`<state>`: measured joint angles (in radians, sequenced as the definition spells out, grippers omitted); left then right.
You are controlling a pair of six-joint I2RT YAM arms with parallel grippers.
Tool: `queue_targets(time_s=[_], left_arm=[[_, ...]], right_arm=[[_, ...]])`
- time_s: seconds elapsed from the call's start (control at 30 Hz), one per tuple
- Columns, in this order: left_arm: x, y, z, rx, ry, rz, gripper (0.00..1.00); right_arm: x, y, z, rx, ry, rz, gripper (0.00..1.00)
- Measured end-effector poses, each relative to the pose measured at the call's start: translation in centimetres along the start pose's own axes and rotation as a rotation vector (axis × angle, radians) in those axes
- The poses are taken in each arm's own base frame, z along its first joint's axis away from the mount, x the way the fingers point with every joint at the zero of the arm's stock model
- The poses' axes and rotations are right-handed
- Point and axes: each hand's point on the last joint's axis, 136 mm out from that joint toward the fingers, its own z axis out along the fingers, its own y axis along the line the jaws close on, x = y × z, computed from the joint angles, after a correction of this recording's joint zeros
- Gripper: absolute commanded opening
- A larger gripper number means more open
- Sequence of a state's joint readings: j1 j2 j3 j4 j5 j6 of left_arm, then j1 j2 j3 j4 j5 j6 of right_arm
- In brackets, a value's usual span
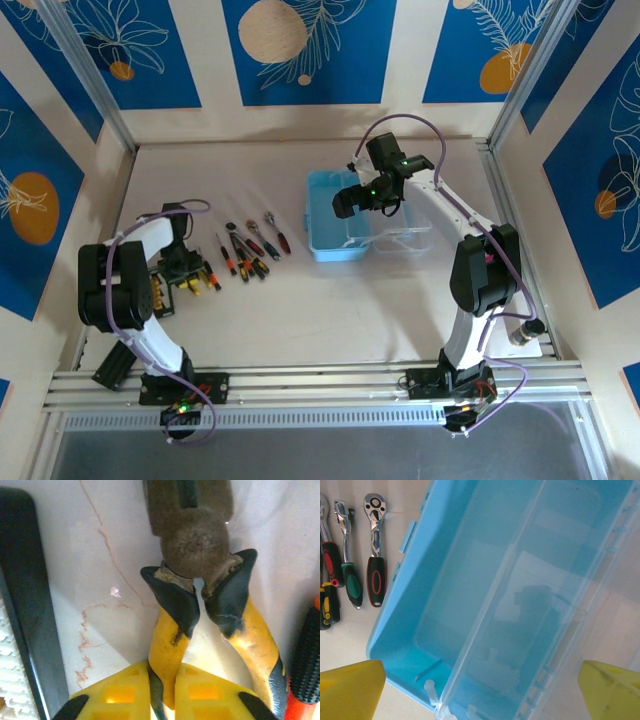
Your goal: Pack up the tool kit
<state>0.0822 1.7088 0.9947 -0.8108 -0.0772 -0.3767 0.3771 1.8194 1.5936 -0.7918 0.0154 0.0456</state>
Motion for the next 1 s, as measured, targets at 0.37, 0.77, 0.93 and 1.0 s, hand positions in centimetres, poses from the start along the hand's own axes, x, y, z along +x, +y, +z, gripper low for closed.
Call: queue_targets(time_s=[0.37, 0.77, 0.93, 1.0], left_arm=[[0.0, 0.0, -0.2, 0.008, -0.015, 0.015, 0.00], [-0.3, -0.7, -4.0, 0.088, -0.110, 0.027, 0.00], [-1.1, -2.8, -7.7, 0.197, -0.178, 0.057, 0.00], [-1.7, -4.7, -9.9, 0.250, -0.219, 0.099, 0.00]], right_arm=[[0.2, 0.1, -1.1, 0.037, 0.012, -0.008, 0.99], [0.1, 1.4, -3.8, 0.049, -0.029, -0.038, 0.99], [0.4, 1.7, -4.0, 0.037, -0.019, -0.039, 0.99], [0.5, 2.1, -4.0, 0.022, -0.015, -0.039, 0.99]])
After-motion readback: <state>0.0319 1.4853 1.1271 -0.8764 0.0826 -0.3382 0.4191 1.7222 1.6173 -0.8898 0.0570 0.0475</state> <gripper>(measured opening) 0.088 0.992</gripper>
